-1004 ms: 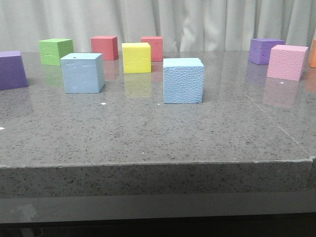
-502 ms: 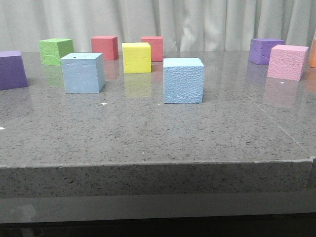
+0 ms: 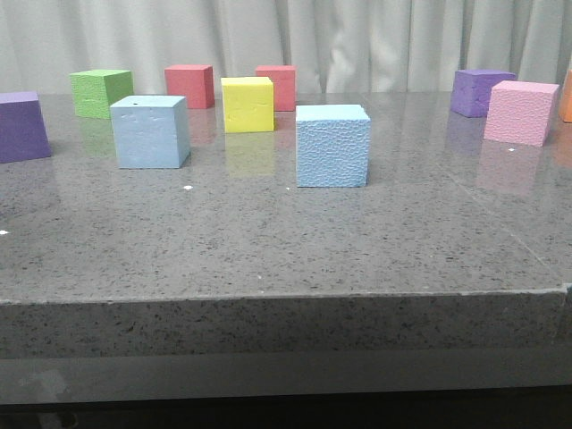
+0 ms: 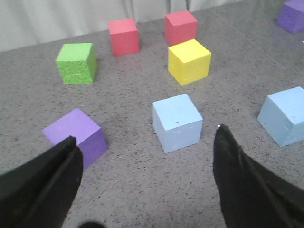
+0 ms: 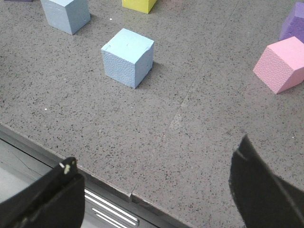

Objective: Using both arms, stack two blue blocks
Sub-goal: 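Move the left gripper toward the other light blue cube near the green cube, then lower the left gripper and grasp the light blue cube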

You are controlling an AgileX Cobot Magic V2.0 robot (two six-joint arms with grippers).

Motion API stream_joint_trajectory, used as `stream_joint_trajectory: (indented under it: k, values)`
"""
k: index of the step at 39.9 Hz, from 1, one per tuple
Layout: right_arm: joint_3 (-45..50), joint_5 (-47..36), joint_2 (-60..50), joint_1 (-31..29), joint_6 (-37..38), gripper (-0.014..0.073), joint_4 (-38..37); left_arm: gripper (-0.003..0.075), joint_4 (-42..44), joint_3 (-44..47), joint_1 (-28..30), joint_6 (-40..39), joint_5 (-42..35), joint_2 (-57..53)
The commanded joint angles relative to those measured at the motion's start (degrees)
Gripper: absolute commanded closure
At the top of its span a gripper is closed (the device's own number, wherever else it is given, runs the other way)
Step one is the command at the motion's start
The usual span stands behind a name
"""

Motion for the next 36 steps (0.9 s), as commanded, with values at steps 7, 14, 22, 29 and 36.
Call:
stream_joint_trajectory:
  k: [7,14,22,29,36]
  values:
    - [-1.3,-3.9,-0.1,-0.3,-0.4,-0.0034,-0.5,0.0174,-0.1,-12.6,-3.2,0.1,-3.6,15.8]
    - [-1.3,-3.9,-0.1,-0.3,-0.4,-0.0034,-0.5,0.0174,-0.1,-20.6,-3.2,0.0,-2.6,25.7]
    - [-1.3,-3.9,-0.1,-0.3,-0.4,-0.0034,-0.5,0.0171,-0.1,-29.3,-3.2,-5.4,3.9,34.2]
    - [-1.3,-3.9,-0.1,-0.3,-0.4,-0.0034,-0.5,0.0171,0.4,-35.3,-3.5,-12.7,9.3,39.8]
    - [-1.3,-3.9,-0.1,-0.3,-0.4,-0.0034,-0.5,0.0171,8.0,-39.8,-5.7,-19.2,14.8,44.4]
